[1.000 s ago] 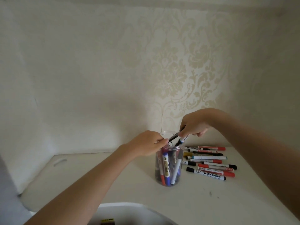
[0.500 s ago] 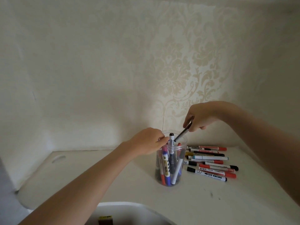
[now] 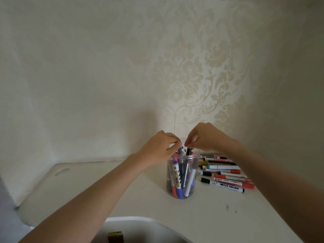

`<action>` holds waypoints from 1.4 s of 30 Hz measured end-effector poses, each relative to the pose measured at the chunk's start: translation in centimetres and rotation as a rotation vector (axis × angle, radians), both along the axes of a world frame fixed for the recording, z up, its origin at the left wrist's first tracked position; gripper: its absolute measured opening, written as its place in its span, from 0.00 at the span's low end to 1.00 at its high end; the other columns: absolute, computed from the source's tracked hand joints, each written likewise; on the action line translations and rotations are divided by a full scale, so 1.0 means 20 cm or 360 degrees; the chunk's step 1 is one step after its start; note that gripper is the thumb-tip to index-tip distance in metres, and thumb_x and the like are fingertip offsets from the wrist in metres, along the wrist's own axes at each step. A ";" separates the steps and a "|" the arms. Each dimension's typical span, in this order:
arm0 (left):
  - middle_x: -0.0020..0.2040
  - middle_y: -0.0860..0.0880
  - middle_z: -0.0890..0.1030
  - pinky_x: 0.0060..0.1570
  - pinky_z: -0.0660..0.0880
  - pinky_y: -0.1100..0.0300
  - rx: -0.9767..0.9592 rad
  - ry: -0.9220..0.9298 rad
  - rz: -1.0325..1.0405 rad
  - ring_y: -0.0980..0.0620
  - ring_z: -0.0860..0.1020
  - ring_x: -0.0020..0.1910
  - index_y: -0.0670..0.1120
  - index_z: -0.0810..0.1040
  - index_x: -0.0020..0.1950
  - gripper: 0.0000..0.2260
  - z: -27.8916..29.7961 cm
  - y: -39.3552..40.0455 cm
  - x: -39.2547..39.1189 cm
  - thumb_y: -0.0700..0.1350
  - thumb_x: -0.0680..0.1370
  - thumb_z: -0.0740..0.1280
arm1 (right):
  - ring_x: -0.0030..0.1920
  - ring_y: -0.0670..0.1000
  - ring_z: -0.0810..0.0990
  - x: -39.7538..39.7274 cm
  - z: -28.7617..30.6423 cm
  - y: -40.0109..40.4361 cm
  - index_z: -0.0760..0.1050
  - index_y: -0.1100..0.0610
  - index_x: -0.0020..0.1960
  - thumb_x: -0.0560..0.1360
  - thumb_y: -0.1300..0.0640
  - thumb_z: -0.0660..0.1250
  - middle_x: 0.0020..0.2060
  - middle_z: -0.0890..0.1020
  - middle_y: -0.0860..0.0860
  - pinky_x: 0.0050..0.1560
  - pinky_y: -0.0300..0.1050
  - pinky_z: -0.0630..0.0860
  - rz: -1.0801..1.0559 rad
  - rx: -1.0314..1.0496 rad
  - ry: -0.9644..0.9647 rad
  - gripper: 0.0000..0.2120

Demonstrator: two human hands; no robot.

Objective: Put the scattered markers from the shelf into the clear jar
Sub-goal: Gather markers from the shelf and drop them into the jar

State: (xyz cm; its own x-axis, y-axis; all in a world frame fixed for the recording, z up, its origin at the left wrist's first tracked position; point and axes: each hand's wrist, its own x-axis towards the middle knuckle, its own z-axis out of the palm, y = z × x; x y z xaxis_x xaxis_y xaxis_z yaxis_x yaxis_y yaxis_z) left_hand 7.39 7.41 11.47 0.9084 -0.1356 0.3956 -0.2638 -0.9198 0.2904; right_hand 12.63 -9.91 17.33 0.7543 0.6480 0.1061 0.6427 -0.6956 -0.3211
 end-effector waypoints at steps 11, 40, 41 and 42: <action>0.46 0.59 0.80 0.63 0.59 0.55 0.0167 0.0200 -0.0162 0.57 0.69 0.55 0.53 0.79 0.57 0.14 0.12 -0.01 -0.05 0.55 0.82 0.57 | 0.38 0.41 0.80 0.08 -0.11 -0.08 0.82 0.53 0.46 0.72 0.61 0.69 0.41 0.84 0.47 0.40 0.30 0.75 -0.0208 0.0580 -0.0149 0.06; 0.54 0.53 0.82 0.55 0.75 0.66 -0.0078 0.0090 -0.0529 0.58 0.79 0.50 0.47 0.81 0.58 0.09 0.14 -0.53 -0.01 0.43 0.80 0.64 | 0.65 0.51 0.69 0.19 -0.92 -0.89 0.62 0.44 0.70 0.70 0.35 0.63 0.67 0.67 0.47 0.63 0.54 0.68 -0.0670 -0.0170 0.0024 0.32; 0.53 0.53 0.81 0.54 0.76 0.62 -0.0011 0.0169 -0.0571 0.56 0.80 0.50 0.47 0.80 0.59 0.09 0.08 -0.60 0.01 0.42 0.80 0.64 | 0.63 0.51 0.70 0.18 -0.92 -0.89 0.64 0.44 0.69 0.71 0.36 0.63 0.65 0.69 0.47 0.61 0.52 0.69 -0.0652 -0.0164 0.0000 0.29; 0.54 0.53 0.80 0.53 0.76 0.60 0.0056 0.0267 -0.0577 0.54 0.80 0.51 0.48 0.79 0.61 0.11 0.01 -0.65 0.04 0.42 0.80 0.64 | 0.61 0.51 0.70 0.17 -0.93 -0.89 0.65 0.44 0.69 0.72 0.37 0.63 0.63 0.70 0.47 0.59 0.50 0.69 -0.0634 -0.0162 -0.0023 0.28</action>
